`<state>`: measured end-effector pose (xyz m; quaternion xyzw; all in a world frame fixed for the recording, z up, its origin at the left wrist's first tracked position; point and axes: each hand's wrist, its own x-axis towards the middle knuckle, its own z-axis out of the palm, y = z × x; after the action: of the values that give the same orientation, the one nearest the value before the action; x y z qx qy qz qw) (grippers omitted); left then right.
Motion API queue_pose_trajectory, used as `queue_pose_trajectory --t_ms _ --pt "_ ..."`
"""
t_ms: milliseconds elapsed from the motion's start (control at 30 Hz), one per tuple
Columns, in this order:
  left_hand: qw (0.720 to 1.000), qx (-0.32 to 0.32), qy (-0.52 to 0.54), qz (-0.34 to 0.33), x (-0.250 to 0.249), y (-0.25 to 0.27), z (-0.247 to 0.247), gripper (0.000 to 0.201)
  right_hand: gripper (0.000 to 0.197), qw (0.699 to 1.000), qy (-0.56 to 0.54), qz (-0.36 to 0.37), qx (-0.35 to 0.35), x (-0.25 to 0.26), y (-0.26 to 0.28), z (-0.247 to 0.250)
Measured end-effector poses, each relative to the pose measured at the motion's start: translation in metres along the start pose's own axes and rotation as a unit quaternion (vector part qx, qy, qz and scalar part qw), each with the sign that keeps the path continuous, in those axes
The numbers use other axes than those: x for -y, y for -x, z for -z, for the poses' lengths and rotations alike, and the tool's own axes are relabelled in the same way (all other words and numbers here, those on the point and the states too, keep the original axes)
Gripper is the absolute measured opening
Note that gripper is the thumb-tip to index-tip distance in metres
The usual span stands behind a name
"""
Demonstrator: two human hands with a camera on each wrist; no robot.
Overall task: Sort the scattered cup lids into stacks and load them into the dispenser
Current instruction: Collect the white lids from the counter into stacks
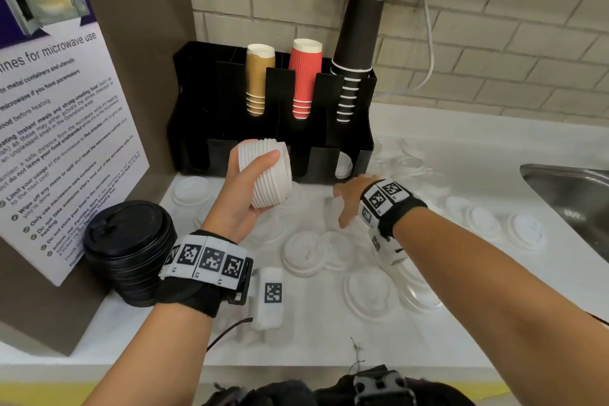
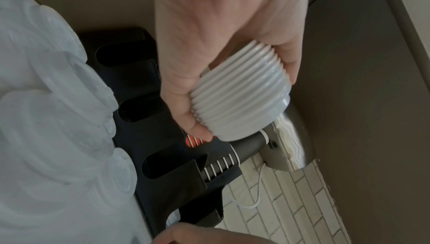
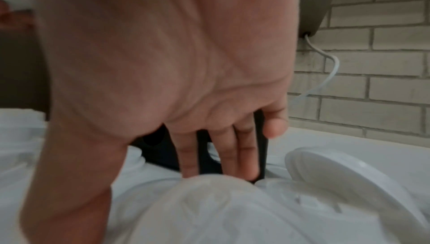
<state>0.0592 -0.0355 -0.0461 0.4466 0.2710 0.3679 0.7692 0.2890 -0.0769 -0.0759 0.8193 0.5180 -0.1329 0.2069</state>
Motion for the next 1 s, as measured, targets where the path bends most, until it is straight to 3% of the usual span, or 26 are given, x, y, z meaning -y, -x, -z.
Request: queue_pose_trajectory --t_ms 67,133,200,300,367,433,500,767,1000 --pt "1.000 -0.005 0.002 0.001 0.001 -0.001 0.003 0.056 0.076 0.996 -0.084 0.012 -0.026 -0.005 0.008 0.008" --pt "1.000 -0.010 0.010 0.004 0.002 -0.002 0.007 0.052 0.069 0.970 -0.224 0.054 -0.074 -0.010 0.020 0.018" --pt "1.000 -0.011 0.013 0.007 0.004 -0.004 0.008 0.048 0.064 0.911 -0.377 0.111 -0.122 -0.010 0.037 0.025" --pt "1.000 -0.005 0.008 0.015 0.009 -0.004 0.002 0.050 0.063 0.800 -0.556 0.171 -0.148 -0.001 0.065 0.027" --pt "1.000 0.006 -0.003 0.022 0.014 -0.004 -0.005 0.054 0.062 0.738 -0.628 0.199 -0.148 0.006 0.081 0.021" --pt "0.999 0.021 -0.015 0.027 0.018 -0.003 -0.013 0.055 0.063 0.701 -0.662 0.216 -0.155 0.009 0.094 0.012" --pt "0.998 0.041 -0.025 0.033 0.022 -0.002 -0.019 0.059 0.064 0.690 -0.667 0.225 -0.169 0.010 0.106 0.002" --pt "0.989 0.122 -0.051 0.068 0.035 0.001 -0.035 0.058 0.063 0.696 -0.649 0.207 -0.226 0.004 0.130 -0.021" --pt "0.990 0.120 -0.035 0.065 0.041 0.005 -0.050 0.051 0.063 0.674 -0.669 0.200 -0.241 0.002 0.137 -0.031"
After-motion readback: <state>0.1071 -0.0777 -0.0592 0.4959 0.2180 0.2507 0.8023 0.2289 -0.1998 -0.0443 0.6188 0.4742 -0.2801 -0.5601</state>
